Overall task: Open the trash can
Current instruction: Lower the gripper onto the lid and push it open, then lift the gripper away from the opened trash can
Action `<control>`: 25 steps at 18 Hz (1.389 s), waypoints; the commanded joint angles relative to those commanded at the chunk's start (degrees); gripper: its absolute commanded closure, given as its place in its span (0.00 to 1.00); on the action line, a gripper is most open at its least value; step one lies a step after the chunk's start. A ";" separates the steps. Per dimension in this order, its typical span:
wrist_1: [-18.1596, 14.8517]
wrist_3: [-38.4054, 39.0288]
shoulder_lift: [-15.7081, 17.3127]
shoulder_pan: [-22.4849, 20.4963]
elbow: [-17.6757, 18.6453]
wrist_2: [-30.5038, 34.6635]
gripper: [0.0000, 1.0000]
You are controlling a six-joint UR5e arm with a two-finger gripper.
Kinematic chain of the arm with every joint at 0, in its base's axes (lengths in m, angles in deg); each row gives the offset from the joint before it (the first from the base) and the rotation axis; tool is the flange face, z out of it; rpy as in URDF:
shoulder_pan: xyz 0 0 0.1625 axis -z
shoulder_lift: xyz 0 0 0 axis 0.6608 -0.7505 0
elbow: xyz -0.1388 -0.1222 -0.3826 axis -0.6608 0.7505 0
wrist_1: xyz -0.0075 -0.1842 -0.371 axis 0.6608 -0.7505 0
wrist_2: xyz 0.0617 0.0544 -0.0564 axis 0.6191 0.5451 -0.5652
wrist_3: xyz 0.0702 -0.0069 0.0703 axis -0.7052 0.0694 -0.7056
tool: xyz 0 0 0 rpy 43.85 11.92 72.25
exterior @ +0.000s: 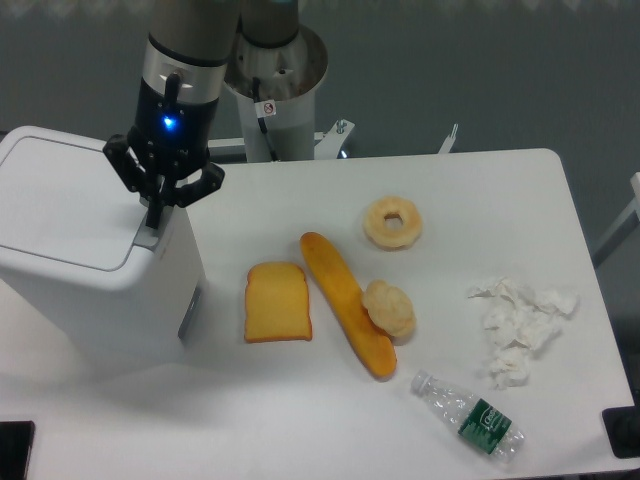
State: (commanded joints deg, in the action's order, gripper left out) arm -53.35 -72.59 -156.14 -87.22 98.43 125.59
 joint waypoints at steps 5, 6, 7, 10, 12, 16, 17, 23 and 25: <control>0.00 0.00 -1.05 0.00 0.00 0.18 0.85; 0.00 0.00 -1.06 0.09 0.00 0.18 0.85; 0.00 0.00 -1.06 0.09 0.00 0.18 0.85; -0.17 0.09 -0.88 0.09 -1.84 0.00 0.84; -0.26 -0.09 -0.88 0.09 -2.98 -0.18 0.54; -0.26 -0.97 -0.79 -0.44 -3.34 0.96 0.00; -0.18 -1.14 -0.88 -0.96 -3.17 1.14 0.00; -0.17 -13.59 -2.81 -12.20 -2.73 4.46 0.00; -0.17 -21.84 -4.38 -14.32 -2.55 8.16 0.00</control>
State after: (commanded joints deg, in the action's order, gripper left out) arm -53.52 -94.43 -160.52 -101.54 95.89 133.75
